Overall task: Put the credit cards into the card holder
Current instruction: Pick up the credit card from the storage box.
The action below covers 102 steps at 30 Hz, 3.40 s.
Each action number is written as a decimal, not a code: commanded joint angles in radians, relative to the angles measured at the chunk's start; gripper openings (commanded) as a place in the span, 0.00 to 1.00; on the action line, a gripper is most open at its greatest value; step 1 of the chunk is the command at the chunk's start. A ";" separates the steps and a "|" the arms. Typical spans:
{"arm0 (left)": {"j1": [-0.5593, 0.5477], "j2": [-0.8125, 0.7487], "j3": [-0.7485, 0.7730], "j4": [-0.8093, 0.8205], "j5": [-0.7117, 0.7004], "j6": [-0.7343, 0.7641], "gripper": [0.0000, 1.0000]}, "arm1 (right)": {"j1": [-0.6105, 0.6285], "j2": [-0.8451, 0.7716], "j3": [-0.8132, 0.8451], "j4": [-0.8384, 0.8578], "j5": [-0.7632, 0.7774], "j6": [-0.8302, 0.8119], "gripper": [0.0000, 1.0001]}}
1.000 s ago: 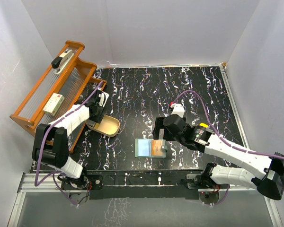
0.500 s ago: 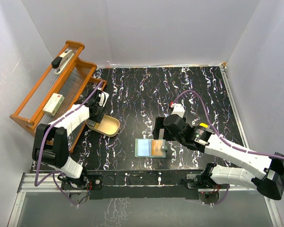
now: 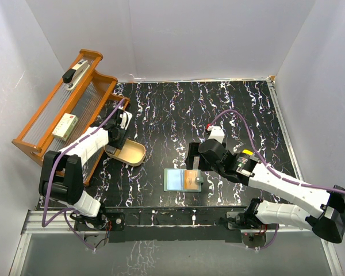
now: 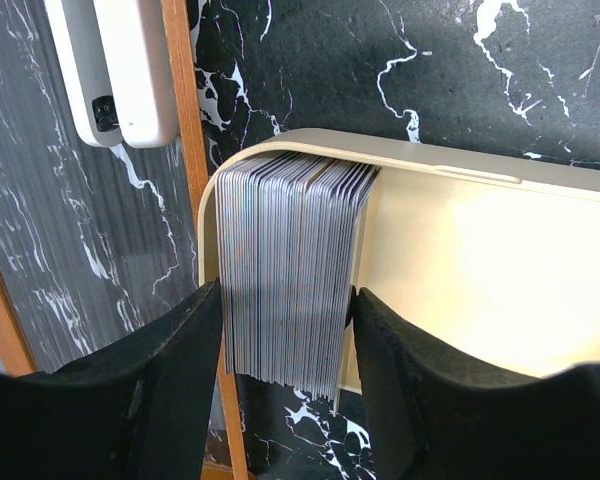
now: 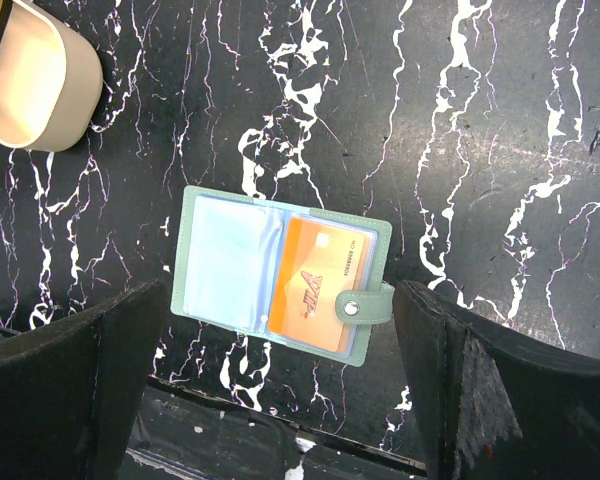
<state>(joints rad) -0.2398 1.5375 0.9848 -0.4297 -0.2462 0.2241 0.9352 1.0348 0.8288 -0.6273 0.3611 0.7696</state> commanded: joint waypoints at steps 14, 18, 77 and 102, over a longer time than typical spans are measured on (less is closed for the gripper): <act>0.013 -0.056 0.023 0.031 -0.103 0.022 0.53 | 0.005 -0.026 0.027 0.028 0.025 0.016 0.95; 0.013 -0.060 0.025 0.030 -0.101 0.020 0.54 | 0.005 -0.024 0.031 0.029 0.026 0.016 0.95; 0.000 -0.091 0.003 0.029 -0.122 0.026 0.43 | 0.005 -0.084 0.002 0.045 0.015 0.027 0.95; -0.015 -0.119 0.023 -0.017 -0.068 0.006 0.56 | 0.005 -0.109 -0.005 0.041 0.019 0.029 0.95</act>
<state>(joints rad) -0.2512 1.4677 0.9543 -0.3996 -0.3065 0.2424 0.9352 0.9504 0.8204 -0.6254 0.3573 0.7929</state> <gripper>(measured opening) 0.583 0.949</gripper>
